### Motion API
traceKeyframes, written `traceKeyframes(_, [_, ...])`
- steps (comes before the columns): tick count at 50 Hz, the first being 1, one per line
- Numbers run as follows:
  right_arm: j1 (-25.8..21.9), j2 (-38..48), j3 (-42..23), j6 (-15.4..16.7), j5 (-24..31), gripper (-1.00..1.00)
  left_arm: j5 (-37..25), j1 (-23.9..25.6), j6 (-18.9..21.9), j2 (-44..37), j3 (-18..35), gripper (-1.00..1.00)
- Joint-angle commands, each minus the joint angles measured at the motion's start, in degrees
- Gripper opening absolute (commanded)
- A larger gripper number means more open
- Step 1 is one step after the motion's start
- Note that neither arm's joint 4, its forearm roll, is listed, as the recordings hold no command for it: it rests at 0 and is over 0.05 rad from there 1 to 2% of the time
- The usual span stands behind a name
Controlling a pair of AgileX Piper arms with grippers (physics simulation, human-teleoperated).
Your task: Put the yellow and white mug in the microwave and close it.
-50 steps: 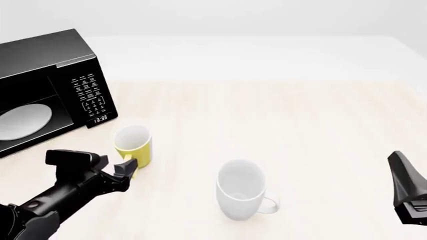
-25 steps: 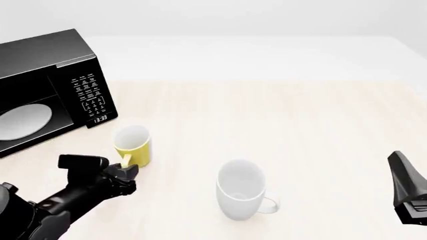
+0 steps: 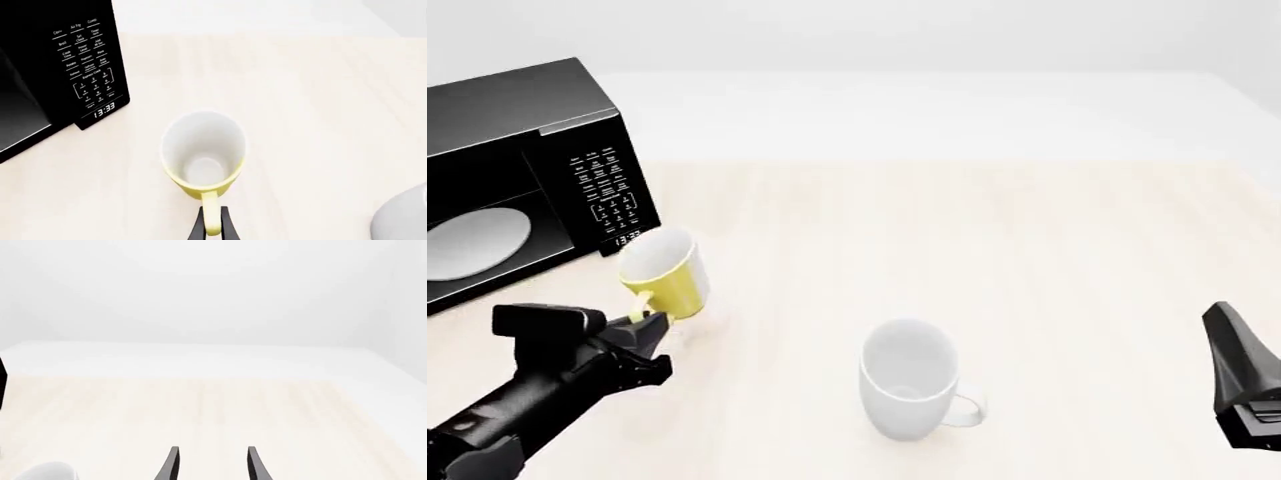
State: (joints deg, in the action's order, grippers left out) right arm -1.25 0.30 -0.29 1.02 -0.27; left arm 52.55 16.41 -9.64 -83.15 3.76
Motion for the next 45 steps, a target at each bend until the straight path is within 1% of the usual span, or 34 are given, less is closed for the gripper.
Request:
traceKeyframes(1, [0.47,-0.07,0.04,-0.15,0.01,1.00,-5.61,-1.61,3.34,14.00,-2.59,-1.00])
traceKeyframes(2, [0.47,-0.06,0.04,-0.16,0.02,1.00,-6.65,-1.94,4.40,16.74,-3.08,-1.00])
traceKeyframes(8, [0.47,-0.07,0.04,-0.16,0.01,1.00,-9.21,-3.42,5.42,20.34,-3.56,-1.00])
traceKeyframes(10, [0.47,-0.06,0.04,-0.16,0.01,1.00,-9.98,-5.52,6.70,21.86,-3.69,-1.00])
traceKeyframes(15, [0.47,-0.06,0.04,-0.17,0.01,1.00,-11.44,-8.33,7.49,24.27,-3.73,-1.00])
traceKeyframes(16, [0.47,-0.06,0.04,-0.15,0.01,1.00,-12.86,-9.75,7.80,26.60,-3.74,-1.00])
traceKeyframes(18, [0.46,-0.07,0.05,-0.17,0.00,1.00,-13.35,-10.13,7.86,27.12,-3.74,-1.00])
traceKeyframes(20, [0.46,-0.06,0.04,-0.15,0.02,1.00,-13.83,-12.29,8.10,27.45,-3.74,-1.00])
traceKeyframes(22, [0.47,-0.06,0.04,-0.15,0.01,1.00,-13.85,-13.78,8.23,27.40,-3.75,-1.00])
traceKeyframes(23, [0.47,-0.06,0.04,-0.15,0.01,1.00,-13.83,-13.78,8.23,27.39,-3.75,-1.00])
traceKeyframes(26, [0.48,-0.06,0.04,-0.17,0.01,1.00,-14.56,-16.36,8.58,28.43,-3.75,-1.00])
traceKeyframes(29, [0.47,-0.07,0.04,-0.17,0.01,1.00,-14.04,-16.29,7.83,27.78,-3.75,-1.00])
traceKeyframes(30, [0.46,-0.07,0.04,-0.16,0.01,1.00,-14.62,-16.63,8.36,28.63,-3.75,-1.00])
traceKeyframes(35, [0.47,-0.07,0.04,-0.16,0.01,1.00,-15.21,-20.17,8.60,29.80,-3.75,-1.00])
traceKeyframes(36, [0.46,-0.07,0.04,-0.16,0.01,1.00,-15.02,-20.56,8.33,29.62,-3.75,-1.00])
traceKeyframes(37, [0.47,-0.06,0.04,-0.14,0.02,1.00,-14.65,-22.34,6.44,29.15,-3.75,-1.00])
traceKeyframes(38, [0.47,-0.07,0.04,-0.16,0.01,1.00,-14.09,-22.54,8.08,28.89,-3.75,-1.00])
traceKeyframes(39, [0.47,-0.07,0.04,-0.16,0.01,1.00,-14.09,-22.54,8.08,28.89,-3.75,-1.00])
traceKeyframes(40, [0.47,-0.06,0.04,-0.15,0.01,1.00,-14.18,-24.21,8.48,29.41,-3.75,-1.00])
traceKeyframes(41, [0.46,-0.06,0.04,-0.16,0.01,1.00,-13.77,-24.49,8.70,28.98,-3.75,-1.00])
traceKeyframes(44, [0.47,-0.06,0.04,-0.15,0.01,1.00,-11.99,-27.98,9.17,27.95,-3.75,-1.00])
traceKeyframes(45, [0.47,-0.07,0.04,-0.16,0.01,1.00,-11.34,-28.44,8.72,27.15,-3.74,-1.00])
